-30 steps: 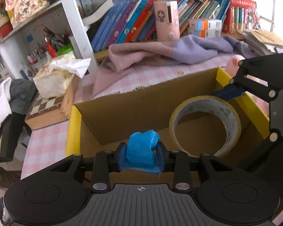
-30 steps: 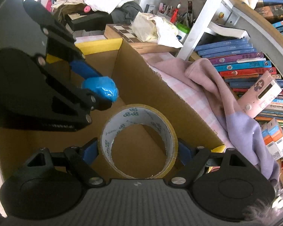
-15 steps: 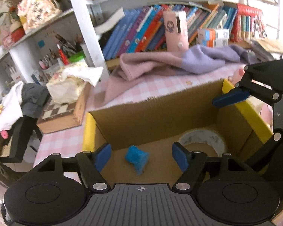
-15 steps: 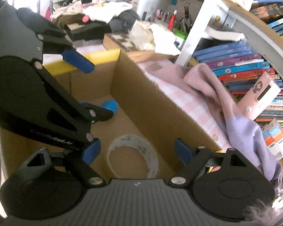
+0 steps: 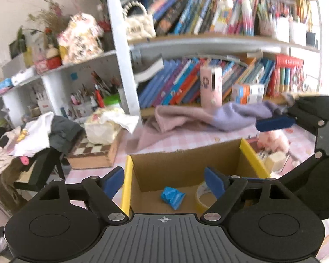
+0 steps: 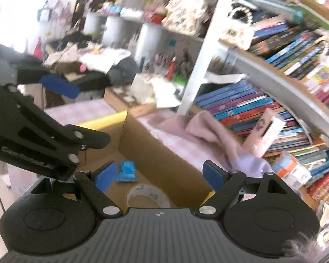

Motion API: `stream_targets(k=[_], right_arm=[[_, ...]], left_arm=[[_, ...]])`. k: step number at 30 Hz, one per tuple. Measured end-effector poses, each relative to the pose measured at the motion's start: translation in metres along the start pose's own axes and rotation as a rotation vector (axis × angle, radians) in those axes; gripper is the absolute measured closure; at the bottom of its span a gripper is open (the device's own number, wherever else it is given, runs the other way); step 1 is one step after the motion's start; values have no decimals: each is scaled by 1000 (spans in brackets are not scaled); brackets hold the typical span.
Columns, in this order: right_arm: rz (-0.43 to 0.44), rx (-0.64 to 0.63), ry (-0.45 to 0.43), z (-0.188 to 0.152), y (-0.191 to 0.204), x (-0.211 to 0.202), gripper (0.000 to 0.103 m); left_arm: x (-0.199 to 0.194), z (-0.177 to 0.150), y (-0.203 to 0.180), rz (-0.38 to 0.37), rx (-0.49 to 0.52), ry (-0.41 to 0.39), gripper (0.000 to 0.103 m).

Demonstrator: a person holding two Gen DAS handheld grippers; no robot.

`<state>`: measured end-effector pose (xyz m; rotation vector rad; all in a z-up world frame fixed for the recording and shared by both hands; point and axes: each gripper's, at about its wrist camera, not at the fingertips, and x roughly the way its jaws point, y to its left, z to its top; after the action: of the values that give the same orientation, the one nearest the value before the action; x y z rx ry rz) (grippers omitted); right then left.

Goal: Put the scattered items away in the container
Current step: 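Open both tools to drop the tape roll and blue tube into the box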

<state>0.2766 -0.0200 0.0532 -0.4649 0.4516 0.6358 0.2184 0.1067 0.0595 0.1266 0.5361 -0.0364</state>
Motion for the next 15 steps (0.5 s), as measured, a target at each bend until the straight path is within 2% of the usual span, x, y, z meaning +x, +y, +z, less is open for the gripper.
stream_targets(k=[6, 15], right_arm=[[-87, 87, -65, -12, 5, -53, 19], [-206, 215, -102, -45, 21, -125, 19]], left_arm=[[-47, -18, 3, 18, -42, -51, 17], [-106, -53, -1, 41, -51, -52, 16]])
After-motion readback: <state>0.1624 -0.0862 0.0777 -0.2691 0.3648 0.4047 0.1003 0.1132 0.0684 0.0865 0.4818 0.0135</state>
